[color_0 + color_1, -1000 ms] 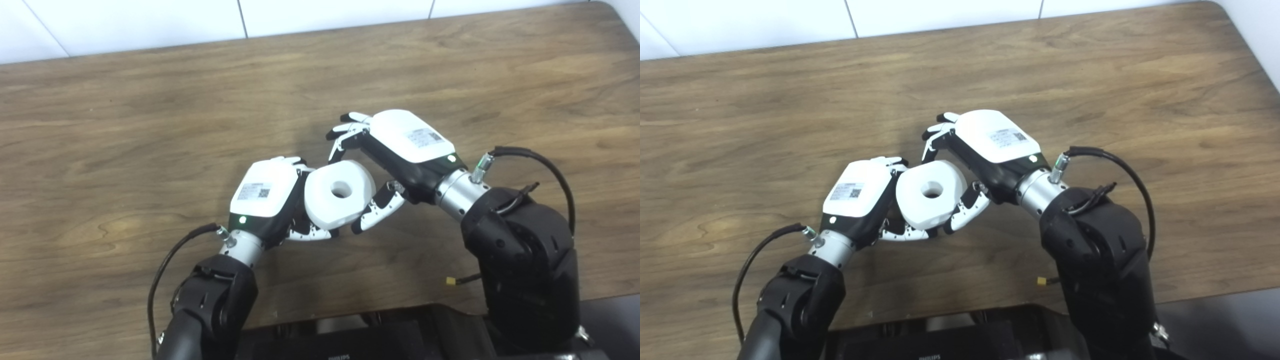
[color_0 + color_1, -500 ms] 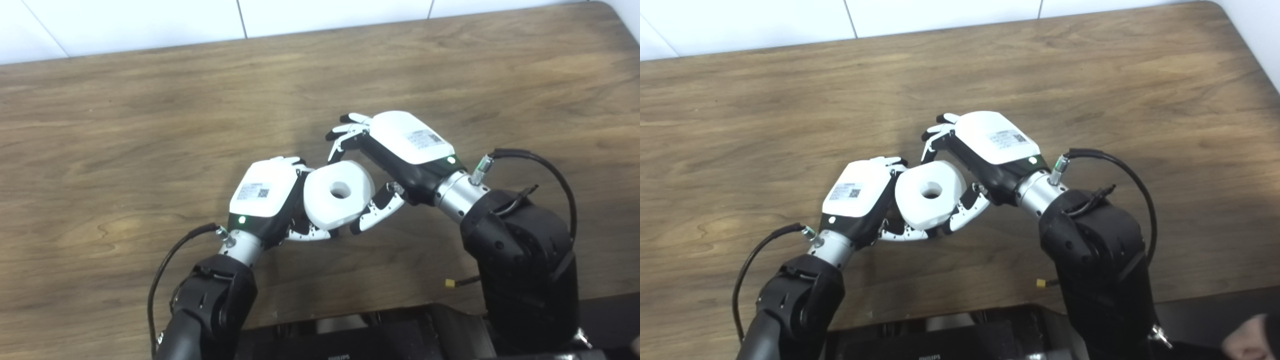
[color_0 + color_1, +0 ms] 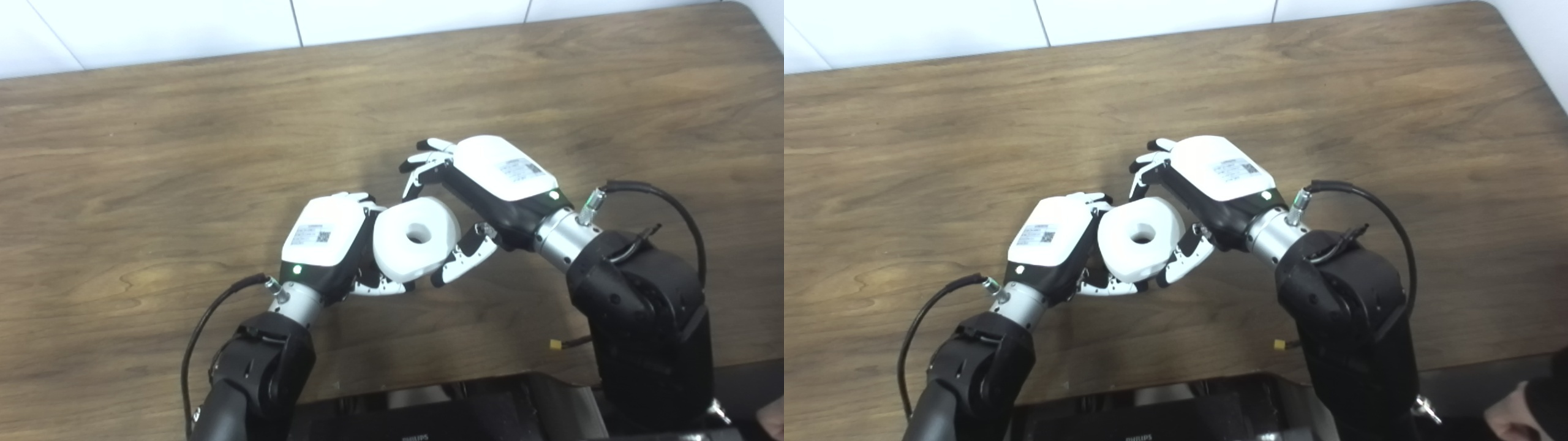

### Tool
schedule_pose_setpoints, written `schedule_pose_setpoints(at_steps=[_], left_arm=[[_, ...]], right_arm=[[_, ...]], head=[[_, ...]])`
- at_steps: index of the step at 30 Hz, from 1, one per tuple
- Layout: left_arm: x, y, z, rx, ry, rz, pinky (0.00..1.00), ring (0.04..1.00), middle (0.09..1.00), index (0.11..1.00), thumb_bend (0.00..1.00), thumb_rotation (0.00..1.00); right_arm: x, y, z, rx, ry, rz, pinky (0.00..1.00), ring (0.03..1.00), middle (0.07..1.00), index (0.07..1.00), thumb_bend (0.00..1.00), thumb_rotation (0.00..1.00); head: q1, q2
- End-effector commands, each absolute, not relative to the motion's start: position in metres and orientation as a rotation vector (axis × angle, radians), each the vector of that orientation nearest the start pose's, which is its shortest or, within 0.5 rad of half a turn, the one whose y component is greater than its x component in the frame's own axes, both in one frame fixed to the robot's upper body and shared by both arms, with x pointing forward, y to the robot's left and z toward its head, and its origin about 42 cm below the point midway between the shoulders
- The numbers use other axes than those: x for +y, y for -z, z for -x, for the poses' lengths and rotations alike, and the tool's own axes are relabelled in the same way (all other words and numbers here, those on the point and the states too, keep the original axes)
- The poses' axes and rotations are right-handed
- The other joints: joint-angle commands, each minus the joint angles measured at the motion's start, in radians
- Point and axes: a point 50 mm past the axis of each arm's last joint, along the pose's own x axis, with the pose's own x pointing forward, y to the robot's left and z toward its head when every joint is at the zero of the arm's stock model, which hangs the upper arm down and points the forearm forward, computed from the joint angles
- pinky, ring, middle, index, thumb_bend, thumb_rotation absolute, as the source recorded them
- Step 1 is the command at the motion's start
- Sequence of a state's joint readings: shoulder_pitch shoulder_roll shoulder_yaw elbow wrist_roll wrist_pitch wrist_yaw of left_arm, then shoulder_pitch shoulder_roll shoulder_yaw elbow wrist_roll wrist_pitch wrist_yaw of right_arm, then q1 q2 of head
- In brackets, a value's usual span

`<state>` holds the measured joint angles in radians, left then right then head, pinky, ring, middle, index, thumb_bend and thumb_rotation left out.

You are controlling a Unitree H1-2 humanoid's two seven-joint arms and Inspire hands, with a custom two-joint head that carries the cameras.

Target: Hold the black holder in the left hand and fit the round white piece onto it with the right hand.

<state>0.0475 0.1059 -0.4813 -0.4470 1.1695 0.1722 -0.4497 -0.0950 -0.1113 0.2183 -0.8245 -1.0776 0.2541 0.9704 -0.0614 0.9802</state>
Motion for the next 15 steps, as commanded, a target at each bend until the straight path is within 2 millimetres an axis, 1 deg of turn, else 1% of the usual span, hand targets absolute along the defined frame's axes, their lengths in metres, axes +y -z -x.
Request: schedule_pose_setpoints(at_steps=[1,15], left_arm=[[0.1164,-0.1621,-0.2218,-0.146,0.571,-1.22,0.87,0.846,0.776,0.486,0.52,0.06],[0.1157,-0.1633,-0.2215,-0.151,0.57,-1.22,0.87,0.841,0.772,0.486,0.52,0.05]], right_arm=[[-0.1703,-0.2775,-0.2248,-0.229,-0.495,1.213,0.85,0.943,0.839,0.485,0.52,0.15],[-0.1705,-0.2749,-0.2252,-0.214,-0.509,1.217,0.86,0.943,0.839,0.489,0.52,0.16]], head=[[-0.002,0.002],[-0.003,0.003]])
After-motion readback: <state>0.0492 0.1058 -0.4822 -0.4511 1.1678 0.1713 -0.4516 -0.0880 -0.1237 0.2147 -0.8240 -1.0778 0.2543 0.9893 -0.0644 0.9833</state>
